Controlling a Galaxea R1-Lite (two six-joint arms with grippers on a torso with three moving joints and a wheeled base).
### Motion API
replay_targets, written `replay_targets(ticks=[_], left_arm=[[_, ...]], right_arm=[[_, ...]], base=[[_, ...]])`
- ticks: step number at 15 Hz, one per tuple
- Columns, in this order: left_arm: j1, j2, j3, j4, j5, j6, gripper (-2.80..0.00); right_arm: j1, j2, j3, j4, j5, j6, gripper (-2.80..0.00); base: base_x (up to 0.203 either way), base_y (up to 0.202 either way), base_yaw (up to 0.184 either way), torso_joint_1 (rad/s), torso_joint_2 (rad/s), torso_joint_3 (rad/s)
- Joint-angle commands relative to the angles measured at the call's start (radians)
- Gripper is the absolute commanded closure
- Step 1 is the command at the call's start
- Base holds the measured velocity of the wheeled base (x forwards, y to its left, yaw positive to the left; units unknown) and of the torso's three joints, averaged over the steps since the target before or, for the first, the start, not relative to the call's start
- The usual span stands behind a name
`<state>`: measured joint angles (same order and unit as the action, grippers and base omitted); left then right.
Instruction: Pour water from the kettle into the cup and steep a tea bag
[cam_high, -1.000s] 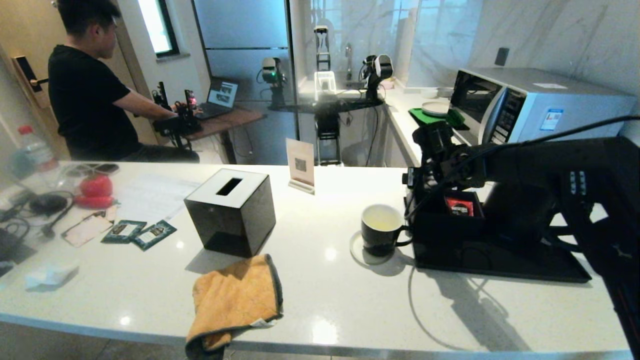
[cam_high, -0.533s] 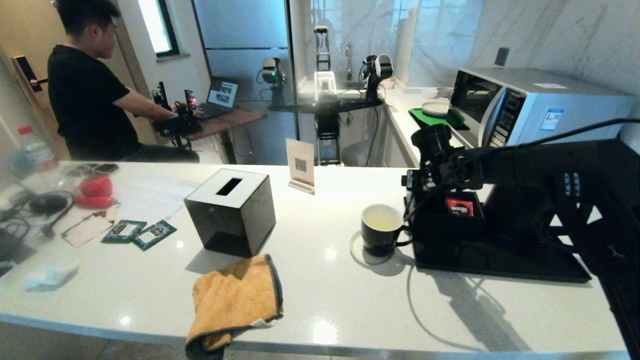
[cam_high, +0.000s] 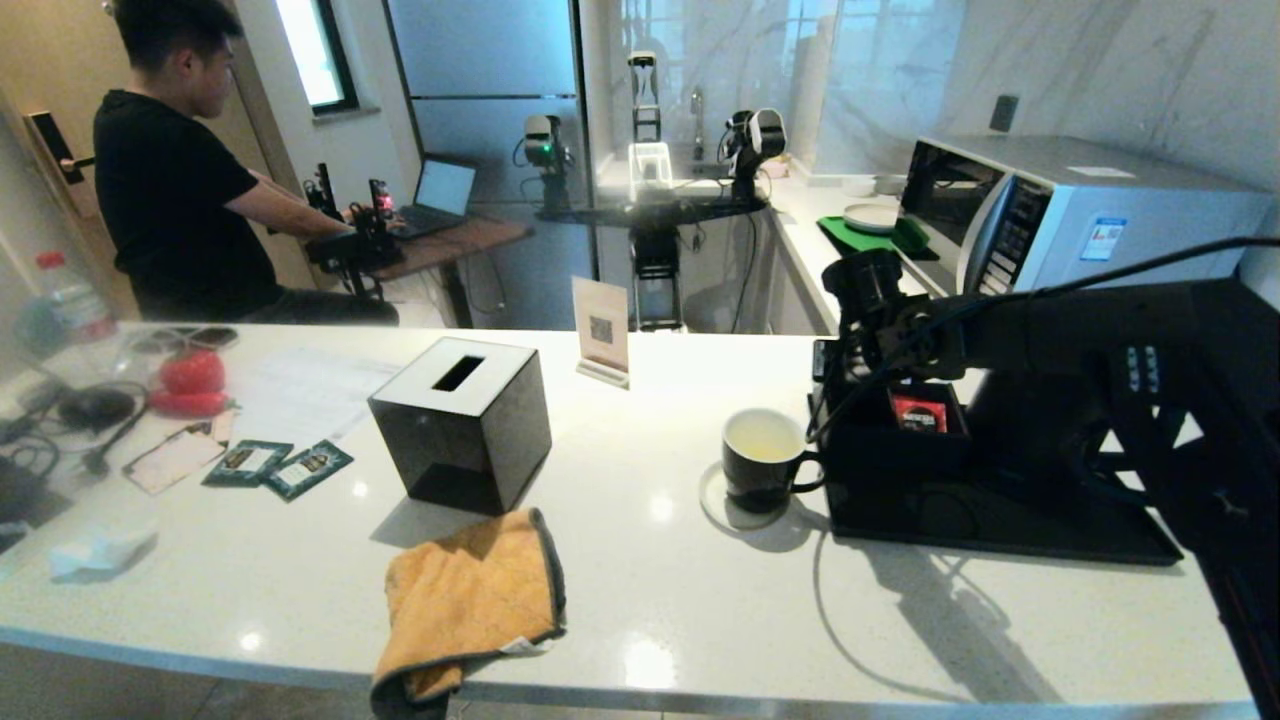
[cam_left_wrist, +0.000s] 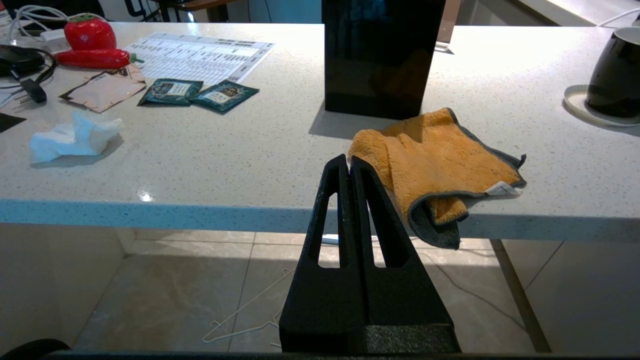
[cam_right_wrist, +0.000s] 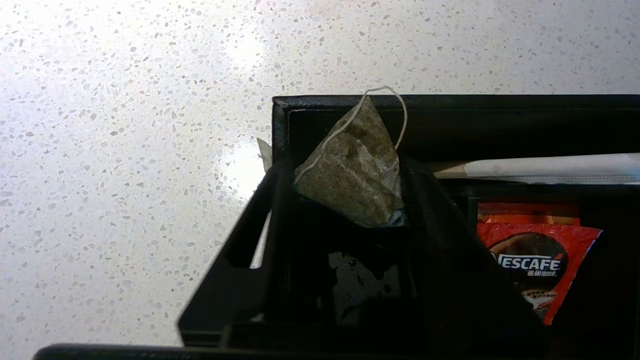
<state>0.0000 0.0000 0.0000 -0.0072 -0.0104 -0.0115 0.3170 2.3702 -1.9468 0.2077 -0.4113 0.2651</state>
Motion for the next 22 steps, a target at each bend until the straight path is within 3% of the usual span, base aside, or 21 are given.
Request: replay_targets(ticks=[1, 22], left_arm=[[0.0, 0.002, 0.0, 0.0, 0.0, -0.001, 0.0], [0.0, 0.002, 0.0, 0.0, 0.0, -0.001, 0.0]], right_arm=[[0.001, -0.002, 0.0, 0.001, -0.001, 0.002, 0.0], [0.009, -0.101, 0.003, -0.036, -0.003, -0.03, 0.0]], base=[[0.0, 0.0, 0.0, 0.0, 0.0, 0.0], [0.0, 0.0, 0.0, 0.0, 0.0, 0.0]])
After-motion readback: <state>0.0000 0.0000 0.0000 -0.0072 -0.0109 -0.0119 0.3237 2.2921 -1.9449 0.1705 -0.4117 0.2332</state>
